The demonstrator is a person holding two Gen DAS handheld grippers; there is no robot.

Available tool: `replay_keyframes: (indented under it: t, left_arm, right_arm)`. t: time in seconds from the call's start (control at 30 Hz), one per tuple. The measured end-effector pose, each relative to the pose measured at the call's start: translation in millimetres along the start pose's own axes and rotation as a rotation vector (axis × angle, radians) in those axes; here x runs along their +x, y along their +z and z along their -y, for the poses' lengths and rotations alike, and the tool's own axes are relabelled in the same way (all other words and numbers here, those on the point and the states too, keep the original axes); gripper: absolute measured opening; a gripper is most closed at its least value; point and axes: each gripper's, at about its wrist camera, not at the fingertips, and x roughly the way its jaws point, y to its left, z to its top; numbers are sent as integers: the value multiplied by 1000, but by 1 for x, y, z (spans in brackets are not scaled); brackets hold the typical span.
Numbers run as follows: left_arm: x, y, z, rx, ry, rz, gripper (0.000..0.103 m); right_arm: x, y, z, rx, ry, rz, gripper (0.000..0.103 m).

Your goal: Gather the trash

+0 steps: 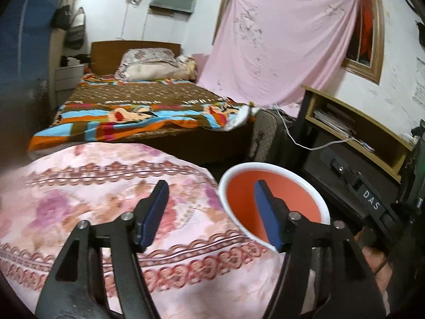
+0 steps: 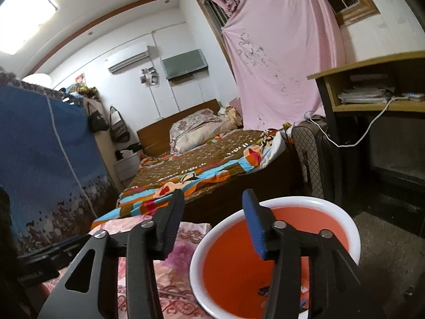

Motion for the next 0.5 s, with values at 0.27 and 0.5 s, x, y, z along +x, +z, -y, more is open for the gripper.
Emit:
replay_keyframes:
  t: [0.27,0.5]
  left_arm:
    - [-46,-16,-29,-47,86,73,70]
    - [-95,-41,-48,-80,169,154,89]
  right_arm:
    - [-20,-9,-29,-70,21,15,61]
    - [-46,-19,-51,-110,63,34,82]
